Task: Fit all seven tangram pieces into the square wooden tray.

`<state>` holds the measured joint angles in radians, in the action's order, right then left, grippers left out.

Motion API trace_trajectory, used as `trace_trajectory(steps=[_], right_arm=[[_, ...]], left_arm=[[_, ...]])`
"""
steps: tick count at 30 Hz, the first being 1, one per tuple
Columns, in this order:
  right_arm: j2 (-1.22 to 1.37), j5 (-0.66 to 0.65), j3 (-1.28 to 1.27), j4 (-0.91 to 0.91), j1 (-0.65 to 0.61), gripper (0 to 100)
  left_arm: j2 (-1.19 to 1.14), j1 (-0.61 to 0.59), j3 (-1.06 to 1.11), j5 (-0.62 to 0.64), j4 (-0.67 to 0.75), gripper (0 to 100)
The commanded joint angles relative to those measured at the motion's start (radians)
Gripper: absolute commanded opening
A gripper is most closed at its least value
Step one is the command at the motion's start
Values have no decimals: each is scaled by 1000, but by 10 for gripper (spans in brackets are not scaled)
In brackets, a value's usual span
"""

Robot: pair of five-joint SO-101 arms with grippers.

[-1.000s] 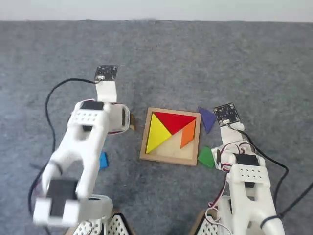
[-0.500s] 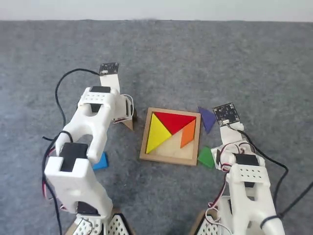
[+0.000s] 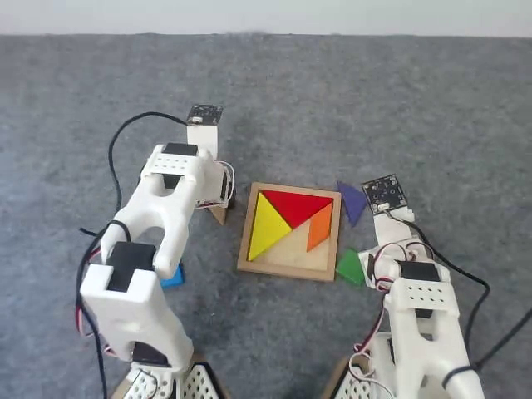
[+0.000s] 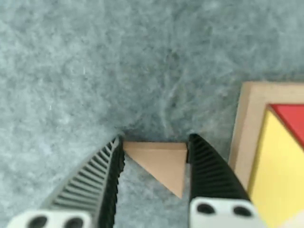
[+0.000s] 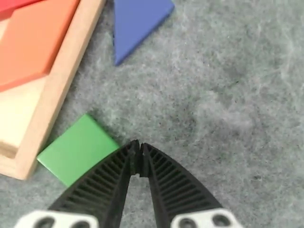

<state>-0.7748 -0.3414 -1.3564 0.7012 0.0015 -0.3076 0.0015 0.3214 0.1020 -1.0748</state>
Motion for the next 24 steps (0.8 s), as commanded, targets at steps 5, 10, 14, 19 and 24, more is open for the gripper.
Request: trace_trajectory(steps=[5, 10, 14, 19, 24], right_arm=[[-19, -12, 3, -8, -4, 8], [-19, -12, 3, -8, -4, 8], [-19, -11, 3, -8, -4, 8], [-19, -11, 3, -8, -4, 8], [-19, -12, 3, -8, -4, 8]], left_arm=[[232, 80, -113, -92, -204, 100], [327, 249, -113, -229, -324, 100], [330, 367, -101, -460, -342, 100], [330, 468, -42, -672, -269, 100], [330, 509, 33, -908, -207, 102]])
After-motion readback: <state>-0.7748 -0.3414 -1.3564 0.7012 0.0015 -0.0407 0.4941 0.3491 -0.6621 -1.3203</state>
